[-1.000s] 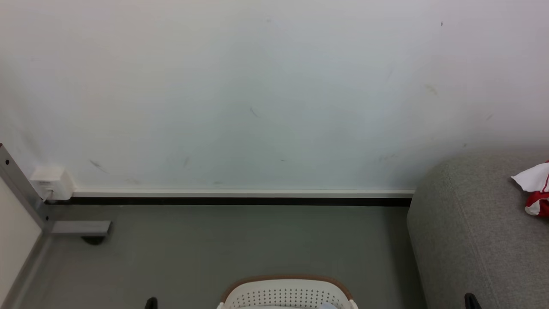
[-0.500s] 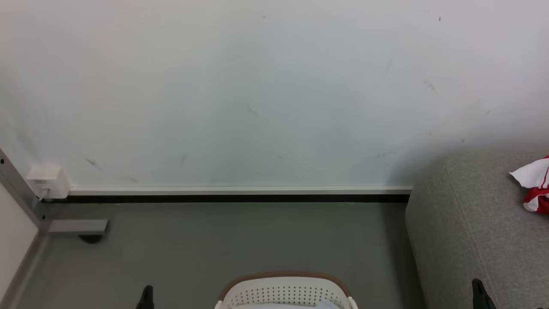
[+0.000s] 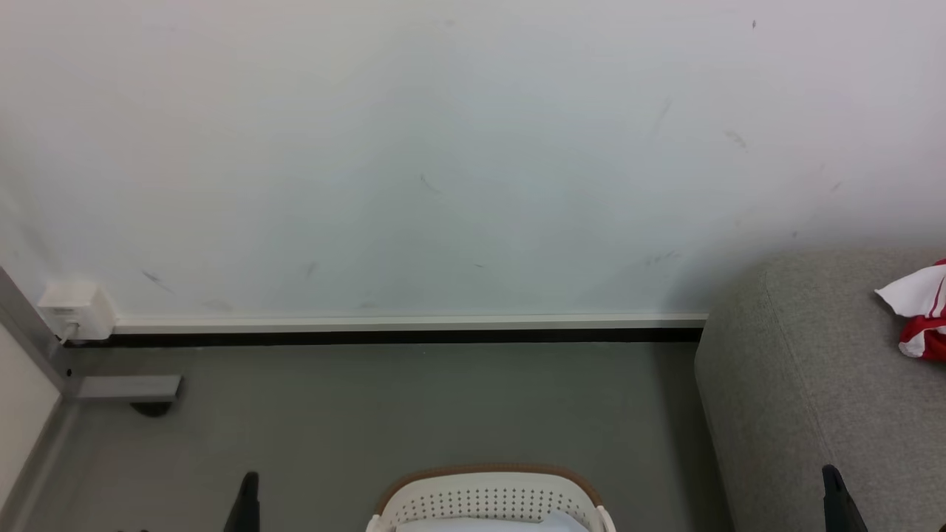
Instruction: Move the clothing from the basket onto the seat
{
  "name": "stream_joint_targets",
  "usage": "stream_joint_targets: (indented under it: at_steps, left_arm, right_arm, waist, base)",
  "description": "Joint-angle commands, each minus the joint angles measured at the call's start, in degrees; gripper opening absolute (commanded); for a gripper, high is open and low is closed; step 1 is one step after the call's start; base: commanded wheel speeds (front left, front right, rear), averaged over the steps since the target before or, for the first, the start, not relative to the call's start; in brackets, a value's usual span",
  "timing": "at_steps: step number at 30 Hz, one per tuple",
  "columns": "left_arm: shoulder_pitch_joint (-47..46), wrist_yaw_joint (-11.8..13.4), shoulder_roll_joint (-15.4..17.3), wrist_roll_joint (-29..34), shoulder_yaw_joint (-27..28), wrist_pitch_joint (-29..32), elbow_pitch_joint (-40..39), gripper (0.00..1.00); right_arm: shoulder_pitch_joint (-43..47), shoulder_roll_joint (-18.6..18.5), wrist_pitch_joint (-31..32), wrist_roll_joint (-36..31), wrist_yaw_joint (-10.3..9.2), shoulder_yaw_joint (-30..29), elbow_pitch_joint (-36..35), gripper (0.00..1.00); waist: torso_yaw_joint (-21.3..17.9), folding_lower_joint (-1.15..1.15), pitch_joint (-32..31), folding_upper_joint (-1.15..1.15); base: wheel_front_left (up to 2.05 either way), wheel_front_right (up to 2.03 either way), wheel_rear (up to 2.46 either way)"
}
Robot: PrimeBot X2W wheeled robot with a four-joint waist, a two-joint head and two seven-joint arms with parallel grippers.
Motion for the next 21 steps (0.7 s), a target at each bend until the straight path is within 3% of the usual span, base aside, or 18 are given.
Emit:
stream_joint_targets:
  at_steps: [1,21]
  left_arm:
    - [-1.34,-0.36,0.41,-1.85,0.28,0.41,-0.89,0.00]
    - [-3.07,-1.20,0.52,-14.34,1.56,3.78,-2.07,0.00]
  right_arm:
    - [-1.61,-0.38,0.26,1.61,-0.06,-0.25,-0.95,0.00]
    - [-3.22,-0.43,3.52,14.72,-0.08,-1.22,-2.45,0.00]
  waist:
    - [-0.03,0.00,0.04,0.00]
    - [-0.68,0.00,0.95,0.00]
  base:
    - [0.00,0.00,0.00]
    - [0.00,0.00,0.00]
